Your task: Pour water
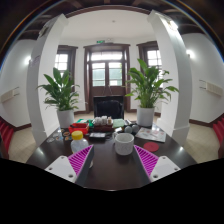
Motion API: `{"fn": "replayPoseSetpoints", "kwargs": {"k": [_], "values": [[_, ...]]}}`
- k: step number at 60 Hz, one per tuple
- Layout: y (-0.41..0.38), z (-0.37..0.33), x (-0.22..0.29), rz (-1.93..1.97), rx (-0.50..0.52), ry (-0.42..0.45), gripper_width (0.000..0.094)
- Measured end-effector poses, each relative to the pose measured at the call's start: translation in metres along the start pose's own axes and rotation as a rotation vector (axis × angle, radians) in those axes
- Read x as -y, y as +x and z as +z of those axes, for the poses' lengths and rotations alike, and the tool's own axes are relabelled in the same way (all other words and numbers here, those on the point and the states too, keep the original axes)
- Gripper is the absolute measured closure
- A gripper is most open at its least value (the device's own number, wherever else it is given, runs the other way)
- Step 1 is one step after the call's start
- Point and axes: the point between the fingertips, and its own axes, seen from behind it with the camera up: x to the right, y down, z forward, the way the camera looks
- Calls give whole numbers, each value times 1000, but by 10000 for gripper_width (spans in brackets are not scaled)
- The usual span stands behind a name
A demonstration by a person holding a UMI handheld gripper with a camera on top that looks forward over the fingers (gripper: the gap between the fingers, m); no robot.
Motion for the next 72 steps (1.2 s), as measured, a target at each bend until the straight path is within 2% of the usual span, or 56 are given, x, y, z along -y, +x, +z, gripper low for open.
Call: {"fn": "replayPoseSetpoints", "kwargs": {"k": [6, 7, 10, 19, 31, 47, 53, 54, 55, 61, 65, 66, 72], "values": [[-31, 6, -25, 3, 31, -15, 150], [-23, 5, -15, 3, 43, -22, 150], [-61, 15, -44, 8, 77, -31, 149], [-108, 38, -71, -33, 139, -53, 146], [-137, 86, -69, -35, 162, -35, 147], [-145, 131, -49, -14, 151, 33, 151], [-141, 140, -52, -1, 146, 42, 195], [-138, 141, -52, -2, 138, 47, 298], [-136, 142, -52, -4, 133, 56, 351], [-137, 144, -51, -10, 140, 102, 435], [-137, 144, -50, -9, 144, 121, 455], [-138, 144, -49, -7, 144, 125, 487], [-138, 144, -49, -5, 148, 135, 488]]}}
